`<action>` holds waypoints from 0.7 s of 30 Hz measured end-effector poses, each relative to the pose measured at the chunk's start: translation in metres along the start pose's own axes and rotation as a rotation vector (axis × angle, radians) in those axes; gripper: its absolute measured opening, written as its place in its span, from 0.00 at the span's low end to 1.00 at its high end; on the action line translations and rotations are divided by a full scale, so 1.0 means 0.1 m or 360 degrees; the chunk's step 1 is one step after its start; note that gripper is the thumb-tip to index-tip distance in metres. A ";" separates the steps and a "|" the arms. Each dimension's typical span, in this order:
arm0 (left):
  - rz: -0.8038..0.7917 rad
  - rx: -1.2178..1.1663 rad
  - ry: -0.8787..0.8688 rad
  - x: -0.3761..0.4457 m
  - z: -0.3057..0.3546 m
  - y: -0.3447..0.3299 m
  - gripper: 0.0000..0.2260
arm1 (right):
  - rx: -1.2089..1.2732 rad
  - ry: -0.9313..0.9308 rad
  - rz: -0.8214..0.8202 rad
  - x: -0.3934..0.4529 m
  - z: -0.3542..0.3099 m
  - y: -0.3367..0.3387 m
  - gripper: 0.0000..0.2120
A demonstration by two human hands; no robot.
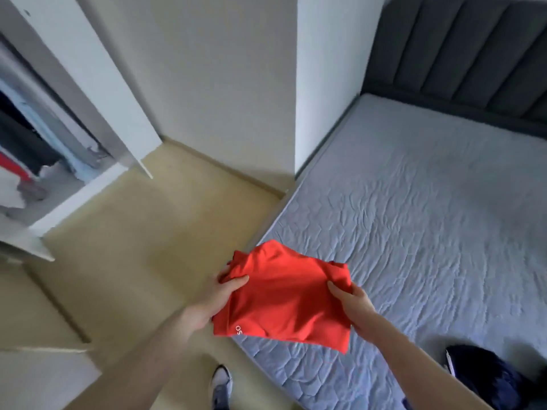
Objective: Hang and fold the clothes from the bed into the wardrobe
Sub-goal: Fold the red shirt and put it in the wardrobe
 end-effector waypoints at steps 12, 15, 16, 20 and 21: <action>0.0539 -0.0504 -0.0386 0.00 1.10 3.71 0.06 | -0.0293 0.0517 -0.0454 0.39 -2.49 -3.87 0.15; 0.0586 -0.0506 -0.0412 0.00 1.34 4.57 0.11 | -0.0301 0.0565 -0.0583 0.28 -2.95 -4.78 0.12; 0.0590 -0.0528 -0.0408 -0.02 1.41 4.87 0.14 | -0.0306 0.0576 -0.0621 0.26 -3.10 -5.09 0.12; 0.0694 -0.0587 -0.0421 -0.05 1.73 5.96 0.17 | -0.0339 0.0634 -0.0766 0.15 -3.71 -6.21 0.10; 0.0724 -0.0599 -0.0432 -0.06 1.82 6.21 0.17 | -0.0353 0.0656 -0.0801 0.14 -3.87 -6.48 0.11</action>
Point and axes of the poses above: each hand's wrist, its own x-axis towards the middle knuckle, its own y-axis out of the back of the hand, z = x × y, the point moved 8 cm from there along x, towards the middle knuckle, and after that the axes turned 6 degrees about y, right-handed, at the moved point
